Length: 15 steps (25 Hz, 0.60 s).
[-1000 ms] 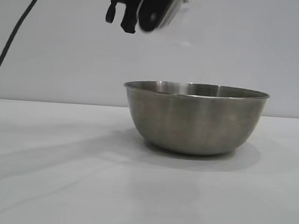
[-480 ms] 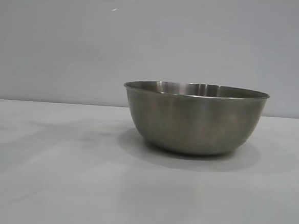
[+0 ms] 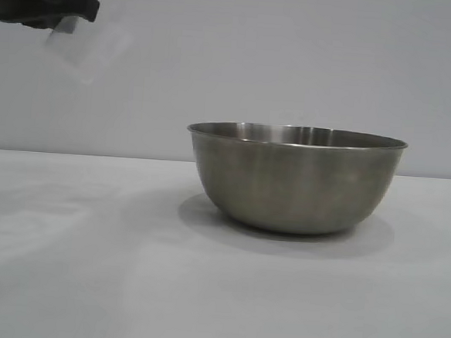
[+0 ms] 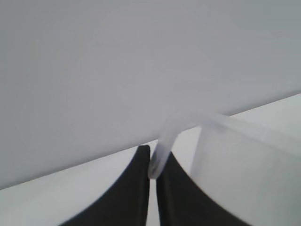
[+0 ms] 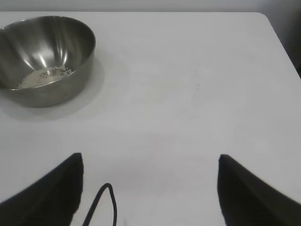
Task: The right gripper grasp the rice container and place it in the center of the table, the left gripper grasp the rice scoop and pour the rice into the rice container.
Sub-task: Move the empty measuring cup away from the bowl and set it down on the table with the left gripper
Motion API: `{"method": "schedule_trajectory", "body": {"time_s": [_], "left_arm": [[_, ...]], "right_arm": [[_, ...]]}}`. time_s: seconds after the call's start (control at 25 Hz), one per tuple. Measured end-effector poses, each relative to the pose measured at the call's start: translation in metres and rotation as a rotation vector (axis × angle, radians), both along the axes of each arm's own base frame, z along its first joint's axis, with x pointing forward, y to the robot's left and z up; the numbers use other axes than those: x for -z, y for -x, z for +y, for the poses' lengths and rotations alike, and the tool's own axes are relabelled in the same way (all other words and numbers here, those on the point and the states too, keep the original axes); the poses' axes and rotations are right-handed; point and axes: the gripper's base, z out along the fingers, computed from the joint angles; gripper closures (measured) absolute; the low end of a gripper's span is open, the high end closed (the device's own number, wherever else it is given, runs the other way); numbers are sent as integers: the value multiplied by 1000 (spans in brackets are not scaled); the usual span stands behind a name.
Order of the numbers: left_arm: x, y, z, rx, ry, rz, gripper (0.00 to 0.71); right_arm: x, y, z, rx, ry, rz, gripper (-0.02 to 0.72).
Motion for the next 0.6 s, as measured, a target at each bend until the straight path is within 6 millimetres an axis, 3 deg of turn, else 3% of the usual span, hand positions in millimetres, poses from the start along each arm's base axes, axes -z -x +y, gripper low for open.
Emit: {"method": "schedule_trajectory", "body": {"time_s": [0.44,0.6], "left_arm": [[66,3,3,-24,75,147,710],[77,4,3,-20,69,179,710]], "right_arm": [[0,0,0,1,-1,0,160],[0,0,0,2,-3,0,160]]}}
